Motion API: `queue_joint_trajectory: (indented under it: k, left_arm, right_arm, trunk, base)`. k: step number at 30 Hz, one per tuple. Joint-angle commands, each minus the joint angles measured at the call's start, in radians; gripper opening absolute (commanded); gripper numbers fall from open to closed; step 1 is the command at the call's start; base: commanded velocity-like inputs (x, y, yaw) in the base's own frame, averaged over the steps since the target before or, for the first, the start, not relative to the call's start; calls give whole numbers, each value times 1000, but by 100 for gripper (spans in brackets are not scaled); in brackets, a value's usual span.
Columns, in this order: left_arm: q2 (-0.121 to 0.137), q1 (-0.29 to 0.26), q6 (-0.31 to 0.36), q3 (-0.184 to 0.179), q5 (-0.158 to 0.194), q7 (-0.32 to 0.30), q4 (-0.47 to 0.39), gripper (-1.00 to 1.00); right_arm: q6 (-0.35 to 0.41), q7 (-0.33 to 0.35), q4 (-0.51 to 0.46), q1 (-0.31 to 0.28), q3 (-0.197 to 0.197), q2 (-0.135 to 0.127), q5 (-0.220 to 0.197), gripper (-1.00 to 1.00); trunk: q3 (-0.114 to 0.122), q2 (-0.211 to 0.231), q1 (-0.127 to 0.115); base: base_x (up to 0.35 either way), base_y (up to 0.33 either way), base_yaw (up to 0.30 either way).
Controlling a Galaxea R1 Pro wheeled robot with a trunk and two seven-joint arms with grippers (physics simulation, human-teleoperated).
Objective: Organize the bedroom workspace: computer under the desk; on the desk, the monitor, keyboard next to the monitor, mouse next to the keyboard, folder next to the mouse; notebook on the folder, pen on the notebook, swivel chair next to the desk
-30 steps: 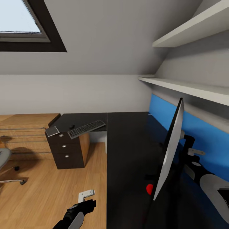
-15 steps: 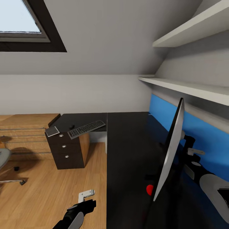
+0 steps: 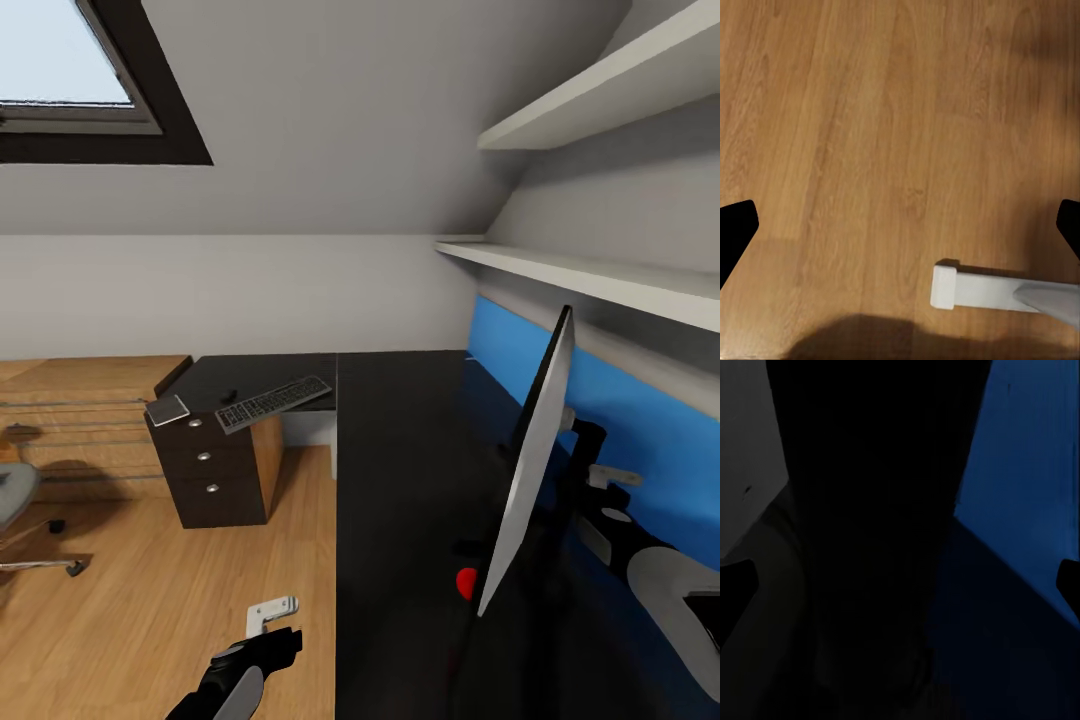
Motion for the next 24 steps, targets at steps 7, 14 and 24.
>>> queue_joint_trajectory:
  k: [7,14,24]
  left_arm:
    - [1,-1,1,-3,9,9,-2,100]
    - [1,-1,2,-3,9,9,-2,100]
    - [1,-1,2,-3,9,9,-2,100]
  right_arm:
    - [-3,-2,1,-1,10,0,-9,100]
    - [-3,-1,1,-1,10,0,-9,100]
    - [-3,-1,0,-1,10,0,-9,100]
  trunk:
    - [-1,-1,0]
    - [-1,-1,0]
    - [-1,-1,0]
  base:
    - [-303,0,0]
    - [-331,0,0]
    - [-335,0,0]
